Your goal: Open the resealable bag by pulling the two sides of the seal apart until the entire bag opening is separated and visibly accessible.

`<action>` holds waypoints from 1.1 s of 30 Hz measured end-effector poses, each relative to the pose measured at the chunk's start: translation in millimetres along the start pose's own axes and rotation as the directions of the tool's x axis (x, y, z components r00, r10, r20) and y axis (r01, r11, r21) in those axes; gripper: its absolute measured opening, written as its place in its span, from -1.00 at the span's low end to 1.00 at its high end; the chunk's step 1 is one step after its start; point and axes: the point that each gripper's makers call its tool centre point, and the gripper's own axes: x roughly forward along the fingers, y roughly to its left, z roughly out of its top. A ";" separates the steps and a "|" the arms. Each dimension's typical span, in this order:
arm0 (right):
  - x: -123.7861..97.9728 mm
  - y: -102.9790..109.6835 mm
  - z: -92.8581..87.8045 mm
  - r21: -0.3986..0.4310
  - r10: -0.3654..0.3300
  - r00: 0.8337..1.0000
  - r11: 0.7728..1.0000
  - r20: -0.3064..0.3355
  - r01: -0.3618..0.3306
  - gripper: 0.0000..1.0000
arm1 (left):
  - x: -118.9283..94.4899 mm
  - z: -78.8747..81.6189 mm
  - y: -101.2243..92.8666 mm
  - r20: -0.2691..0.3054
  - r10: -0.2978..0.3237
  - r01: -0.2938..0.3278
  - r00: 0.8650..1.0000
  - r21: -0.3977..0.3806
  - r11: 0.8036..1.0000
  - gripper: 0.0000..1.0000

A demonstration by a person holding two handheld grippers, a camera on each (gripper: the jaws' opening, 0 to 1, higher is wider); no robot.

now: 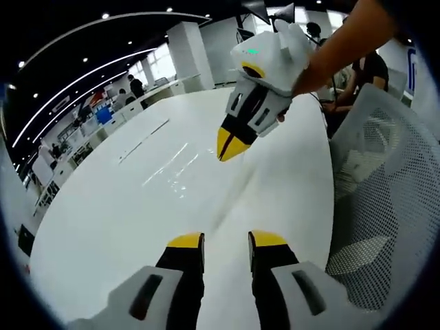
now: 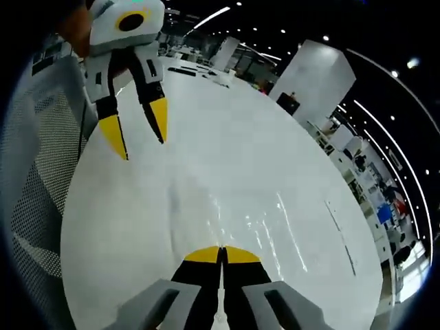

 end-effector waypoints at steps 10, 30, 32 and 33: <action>1.3 0.0 -14.4 0.061 0.024 0.999 0.998 -0.044 -0.022 -0.82 | -1.1 -3.5 -0.7 0.000 0.007 -0.007 1.000 -0.003 1.000 -0.52; -27.5 -5.7 -26.9 0.172 -0.019 0.998 0.985 -0.056 0.028 -0.55 | -1.8 0.5 -0.3 0.014 0.014 -0.013 1.000 -0.021 1.000 -0.48; -31.8 -3.6 -24.2 0.224 -0.024 0.999 0.974 -0.029 0.030 -0.47 | -3.2 0.9 0.3 0.017 0.019 -0.018 1.000 -0.022 1.000 -0.47; -34.6 -2.4 -23.7 0.247 -0.028 0.999 0.968 -0.019 0.032 -0.41 | -3.4 0.7 0.9 0.018 0.021 -0.021 1.000 -0.027 0.999 -0.46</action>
